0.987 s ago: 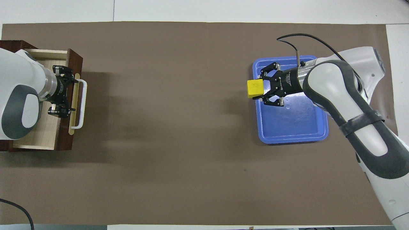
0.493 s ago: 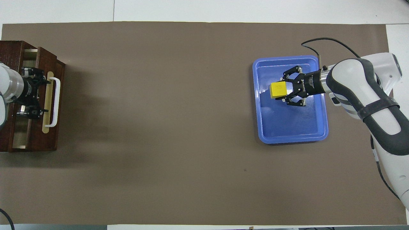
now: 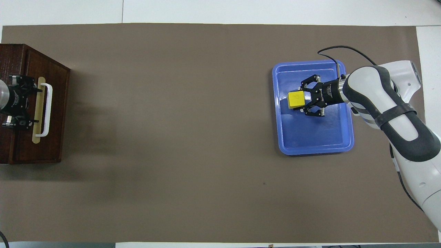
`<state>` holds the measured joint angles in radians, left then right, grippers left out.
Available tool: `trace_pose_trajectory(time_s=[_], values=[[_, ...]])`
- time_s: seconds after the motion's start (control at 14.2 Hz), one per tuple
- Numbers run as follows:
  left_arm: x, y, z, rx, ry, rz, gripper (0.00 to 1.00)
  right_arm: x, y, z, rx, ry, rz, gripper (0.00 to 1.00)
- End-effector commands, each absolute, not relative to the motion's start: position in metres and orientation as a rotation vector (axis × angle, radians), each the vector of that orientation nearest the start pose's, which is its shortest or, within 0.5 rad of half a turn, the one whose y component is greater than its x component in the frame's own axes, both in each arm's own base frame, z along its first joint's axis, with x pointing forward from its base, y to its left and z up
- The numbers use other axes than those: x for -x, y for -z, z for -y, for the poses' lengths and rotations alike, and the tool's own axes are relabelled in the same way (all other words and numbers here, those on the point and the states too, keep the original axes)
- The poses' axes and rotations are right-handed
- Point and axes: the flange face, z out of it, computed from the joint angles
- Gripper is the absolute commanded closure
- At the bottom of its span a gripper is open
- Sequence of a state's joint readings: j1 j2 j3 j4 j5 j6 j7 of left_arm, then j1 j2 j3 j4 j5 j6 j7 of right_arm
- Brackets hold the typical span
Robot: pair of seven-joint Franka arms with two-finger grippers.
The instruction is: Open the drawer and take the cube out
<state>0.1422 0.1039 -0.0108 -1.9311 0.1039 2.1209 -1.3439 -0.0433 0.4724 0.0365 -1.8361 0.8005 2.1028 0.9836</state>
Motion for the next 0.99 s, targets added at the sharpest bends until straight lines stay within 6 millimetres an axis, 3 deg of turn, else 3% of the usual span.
trace_pose_trajectory(time_s=[0.0,0.21,0.35,0.49,0.63,0.85,0.92], values=[[-0.577,-0.44,-0.098,2.359,0.212,2.003,0.0,-0.63,-0.259,-0.029,1.931,-0.617,-1.737,1.0],[-0.581,-0.453,-0.088,2.385,0.177,1.95,0.0,-0.626,-0.249,-0.03,1.974,-0.62,-1.688,1.0],[-0.579,-0.473,-0.069,2.408,0.152,1.919,0.0,-0.625,-0.25,-0.031,1.986,-0.624,-1.671,0.01],[-0.562,-0.508,-0.033,2.538,0.13,1.715,0.0,-0.626,-0.253,-0.032,1.989,-0.63,-1.664,0.0],[-0.541,-0.539,-0.004,2.723,0.084,1.357,0.0,-0.627,-0.261,-0.033,2.032,-0.635,-1.645,0.0],[-0.531,-0.557,0.026,2.919,-0.073,0.866,0.0,-0.63,-0.295,-0.031,2.09,-0.604,-1.601,0.0],[-0.53,-0.558,0.028,2.968,-0.121,0.694,0.0,-0.63,-0.31,-0.032,2.124,-0.603,-1.572,0.0]])
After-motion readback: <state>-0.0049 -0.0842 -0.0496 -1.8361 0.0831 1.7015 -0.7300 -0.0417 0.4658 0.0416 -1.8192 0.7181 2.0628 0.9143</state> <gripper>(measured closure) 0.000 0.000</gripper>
